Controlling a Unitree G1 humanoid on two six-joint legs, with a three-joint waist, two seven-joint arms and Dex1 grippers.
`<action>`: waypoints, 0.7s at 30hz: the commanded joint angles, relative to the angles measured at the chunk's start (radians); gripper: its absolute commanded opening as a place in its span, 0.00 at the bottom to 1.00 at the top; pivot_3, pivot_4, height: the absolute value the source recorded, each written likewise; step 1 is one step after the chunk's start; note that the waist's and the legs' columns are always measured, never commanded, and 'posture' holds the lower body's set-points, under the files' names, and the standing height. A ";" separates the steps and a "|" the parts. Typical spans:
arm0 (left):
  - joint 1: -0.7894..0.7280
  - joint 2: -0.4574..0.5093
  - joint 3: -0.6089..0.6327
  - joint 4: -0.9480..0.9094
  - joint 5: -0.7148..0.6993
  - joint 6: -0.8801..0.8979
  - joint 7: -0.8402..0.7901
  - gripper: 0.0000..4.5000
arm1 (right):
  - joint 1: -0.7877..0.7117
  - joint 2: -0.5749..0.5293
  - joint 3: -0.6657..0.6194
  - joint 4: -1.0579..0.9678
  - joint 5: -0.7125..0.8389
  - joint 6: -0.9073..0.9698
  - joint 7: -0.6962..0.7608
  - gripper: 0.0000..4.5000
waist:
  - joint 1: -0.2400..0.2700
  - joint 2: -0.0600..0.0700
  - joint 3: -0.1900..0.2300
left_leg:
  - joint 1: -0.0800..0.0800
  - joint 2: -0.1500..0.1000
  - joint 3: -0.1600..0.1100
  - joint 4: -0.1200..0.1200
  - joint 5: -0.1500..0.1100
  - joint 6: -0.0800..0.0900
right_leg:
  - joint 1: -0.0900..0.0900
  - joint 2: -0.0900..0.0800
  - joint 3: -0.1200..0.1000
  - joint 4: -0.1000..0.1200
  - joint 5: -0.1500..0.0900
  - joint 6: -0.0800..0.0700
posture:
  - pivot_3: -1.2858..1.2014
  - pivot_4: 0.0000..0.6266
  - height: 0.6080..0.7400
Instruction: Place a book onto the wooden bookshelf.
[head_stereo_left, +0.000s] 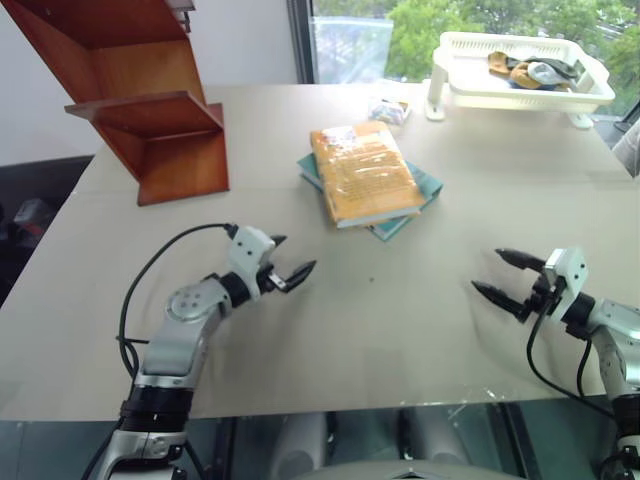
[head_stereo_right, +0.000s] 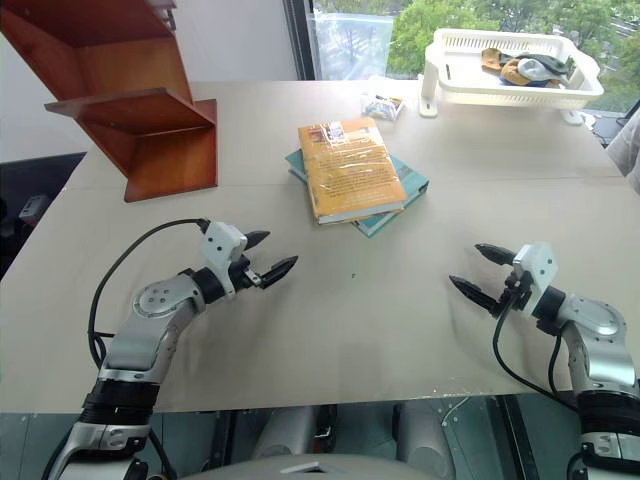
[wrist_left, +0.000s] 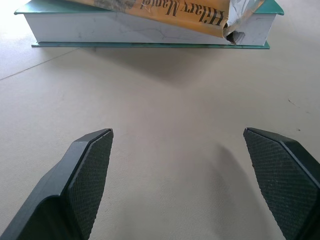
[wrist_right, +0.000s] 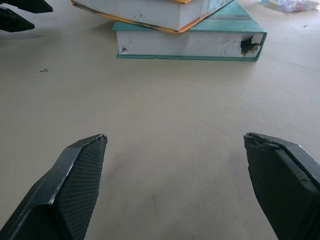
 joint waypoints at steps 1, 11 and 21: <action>-0.020 0.011 0.016 -0.037 -0.023 -0.004 -0.014 0.98 | 0.012 -0.012 -0.028 0.000 0.013 -0.027 0.009 1.00 | 0.000 0.000 0.000 | 0.000 0.000 0.000 0.000 0.000 0.000 | 0.000 0.000 0.000 0.000 0.000 0.000 | 0.52 0.24 1.00; -0.030 0.016 0.018 -0.027 -0.025 -0.002 -0.030 0.98 | 0.023 -0.010 -0.036 0.033 0.018 -0.060 0.019 1.00 | -0.004 0.000 0.000 | 0.000 0.000 0.000 0.000 0.000 0.000 | 0.000 0.000 0.000 0.000 0.000 0.000 | 0.52 0.24 1.00; -0.024 0.017 0.021 -0.035 -0.025 0.002 -0.030 0.98 | 0.018 -0.008 -0.031 0.052 0.018 -0.069 0.029 1.00 | -0.003 0.000 0.000 | 0.000 0.000 0.000 0.000 0.000 0.000 | 0.000 0.000 0.000 0.000 0.000 0.000 | 0.52 0.24 1.00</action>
